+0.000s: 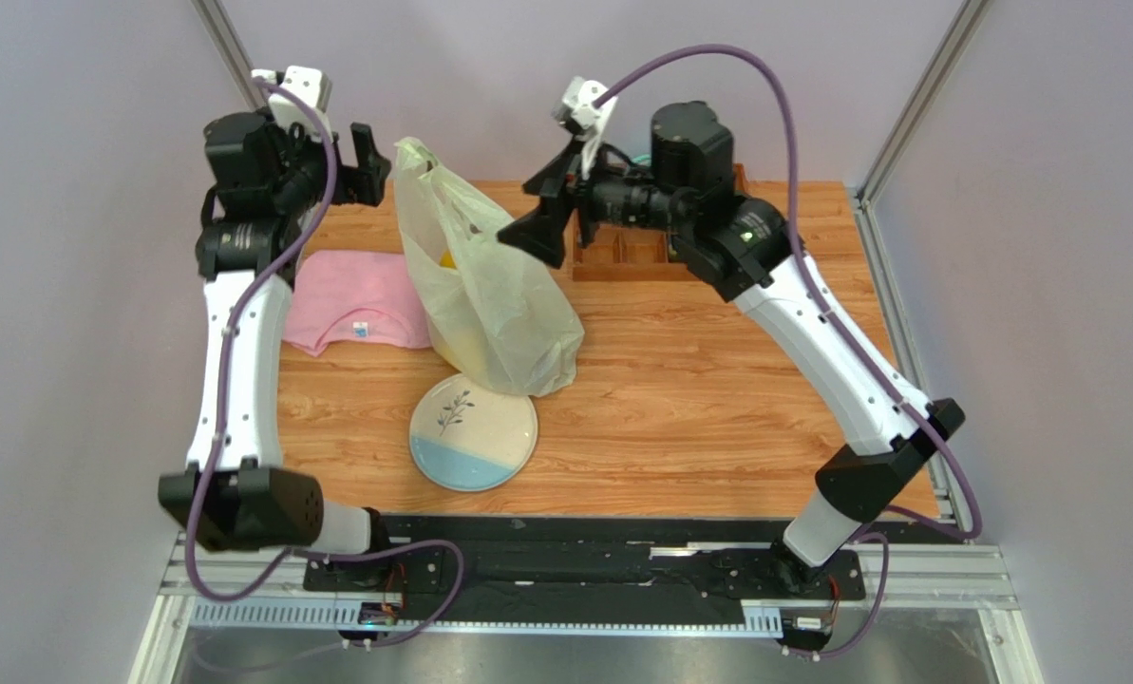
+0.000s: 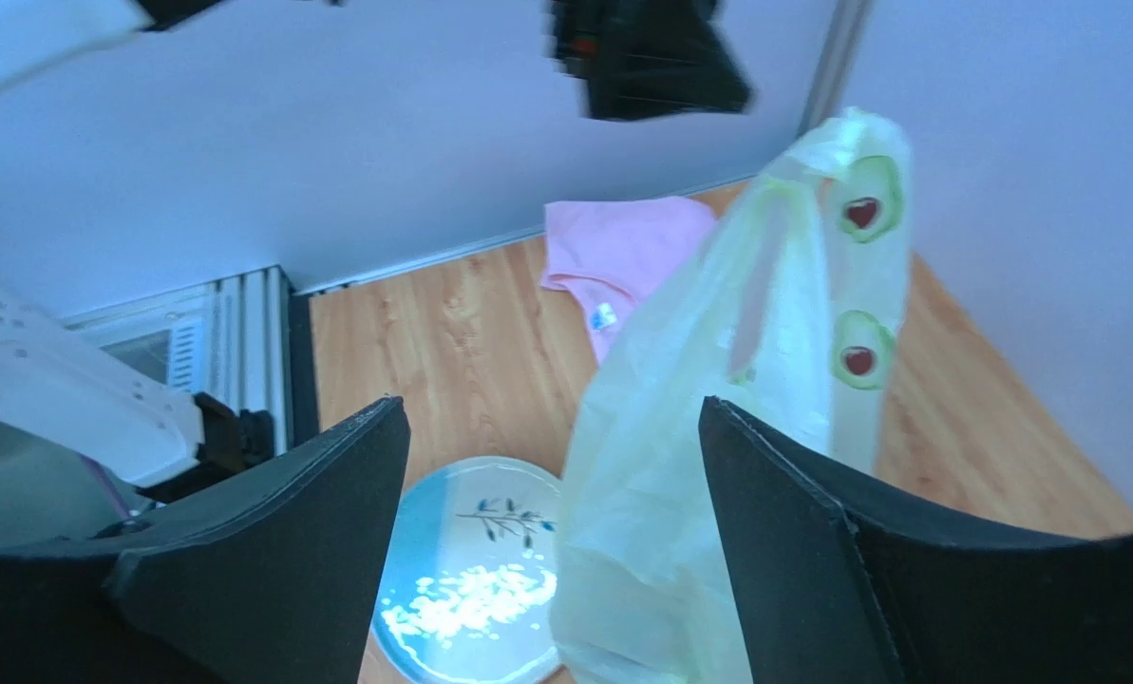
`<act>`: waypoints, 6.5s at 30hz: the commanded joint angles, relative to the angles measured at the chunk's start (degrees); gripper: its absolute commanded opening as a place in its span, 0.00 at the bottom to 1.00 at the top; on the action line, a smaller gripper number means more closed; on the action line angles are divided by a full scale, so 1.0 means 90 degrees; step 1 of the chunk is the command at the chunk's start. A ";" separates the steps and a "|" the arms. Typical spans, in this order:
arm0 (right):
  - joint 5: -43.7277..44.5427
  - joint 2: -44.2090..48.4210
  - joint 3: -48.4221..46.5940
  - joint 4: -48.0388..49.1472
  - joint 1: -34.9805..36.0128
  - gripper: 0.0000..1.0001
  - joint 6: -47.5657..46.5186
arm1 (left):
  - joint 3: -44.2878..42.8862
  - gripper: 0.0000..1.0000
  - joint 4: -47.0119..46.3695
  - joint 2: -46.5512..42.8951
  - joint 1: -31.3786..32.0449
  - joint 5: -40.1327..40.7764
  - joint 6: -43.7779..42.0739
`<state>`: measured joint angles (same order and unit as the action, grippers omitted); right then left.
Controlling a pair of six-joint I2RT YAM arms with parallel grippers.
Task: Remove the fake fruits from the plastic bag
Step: Adjust the plastic bag at the center of the board, then move the plate to the center of the board, then take out the fake fruit from the plastic bag.
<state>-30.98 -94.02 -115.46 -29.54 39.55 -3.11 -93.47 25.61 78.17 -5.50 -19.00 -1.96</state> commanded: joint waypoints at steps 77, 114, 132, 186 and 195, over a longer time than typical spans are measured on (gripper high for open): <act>0.2867 -0.1637 -0.1287 0.2795 -0.0488 0.00 -0.1862 | -0.2449 0.00 -0.0795 0.1348 -0.0092 -0.2507 0.1635; 0.0386 -0.1515 0.2332 -0.1257 0.1133 0.02 -0.0935 | 0.1323 0.00 0.0192 -0.0179 -0.0073 -0.2927 0.2161; 0.2670 -0.1946 0.3298 -0.0254 0.2500 0.00 0.0795 | 0.2105 0.00 0.0123 -0.1254 -0.0083 -0.2800 0.2152; 0.1587 0.0175 0.2283 -0.0419 0.1025 0.38 -0.1353 | 0.3519 0.01 0.1432 -0.3041 -0.0102 -0.3728 0.1741; 0.1998 -0.1272 0.1531 -0.0331 0.1123 0.28 -0.0251 | 0.4145 0.02 0.1988 -0.3949 -0.0112 -0.3700 0.1614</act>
<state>-13.56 -103.63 -97.14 -34.57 49.50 -10.31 -57.19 39.83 46.11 -6.09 -50.98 14.76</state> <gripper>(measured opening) 0.293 0.014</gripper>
